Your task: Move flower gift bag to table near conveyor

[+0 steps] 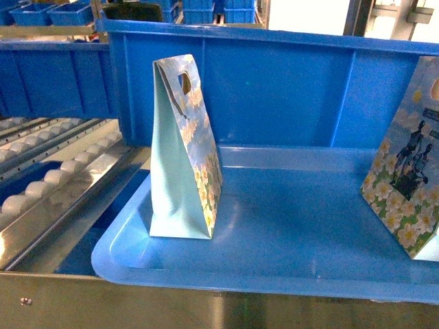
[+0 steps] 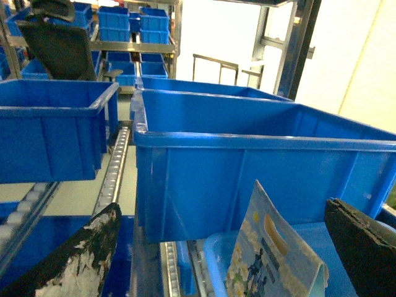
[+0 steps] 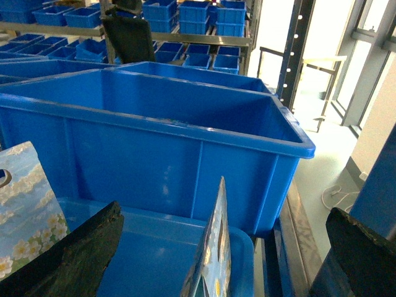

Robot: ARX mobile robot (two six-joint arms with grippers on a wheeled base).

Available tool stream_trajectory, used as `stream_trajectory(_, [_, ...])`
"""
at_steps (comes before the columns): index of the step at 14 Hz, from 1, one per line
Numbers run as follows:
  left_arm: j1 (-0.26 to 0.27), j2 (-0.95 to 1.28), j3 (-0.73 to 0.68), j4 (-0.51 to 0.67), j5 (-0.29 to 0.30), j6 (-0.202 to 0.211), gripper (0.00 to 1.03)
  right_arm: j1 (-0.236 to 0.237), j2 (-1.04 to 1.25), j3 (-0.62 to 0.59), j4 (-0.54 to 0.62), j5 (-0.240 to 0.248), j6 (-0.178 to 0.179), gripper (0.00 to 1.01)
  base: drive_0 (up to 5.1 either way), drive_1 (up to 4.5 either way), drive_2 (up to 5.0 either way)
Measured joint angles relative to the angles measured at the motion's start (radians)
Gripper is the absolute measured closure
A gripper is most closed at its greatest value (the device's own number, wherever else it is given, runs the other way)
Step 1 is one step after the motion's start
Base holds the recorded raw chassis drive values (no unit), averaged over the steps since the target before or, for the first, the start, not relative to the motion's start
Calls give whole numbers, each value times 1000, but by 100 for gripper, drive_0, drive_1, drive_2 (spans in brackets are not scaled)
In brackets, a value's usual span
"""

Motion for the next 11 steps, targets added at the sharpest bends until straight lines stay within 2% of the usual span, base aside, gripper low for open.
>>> stream_trajectory(3, [-10, 98, 95, -40, 19, -48, 5, -6, 122, 97, -90, -33, 27, 3, 0, 0, 0])
stream_trajectory(6, [-18, 106, 103, -49, 1, -48, 5, -10, 214, 132, -106, -35, 39, 3, 0, 0, 0])
stream_trajectory(8, [-18, 106, 103, -49, 1, -48, 5, -21, 274, 154, -106, -55, 68, 3, 0, 0, 0])
stream_trajectory(11, [-18, 106, 103, -48, 1, -48, 5, -50, 357, 159, -99, -65, 87, 3, 0, 0, 0])
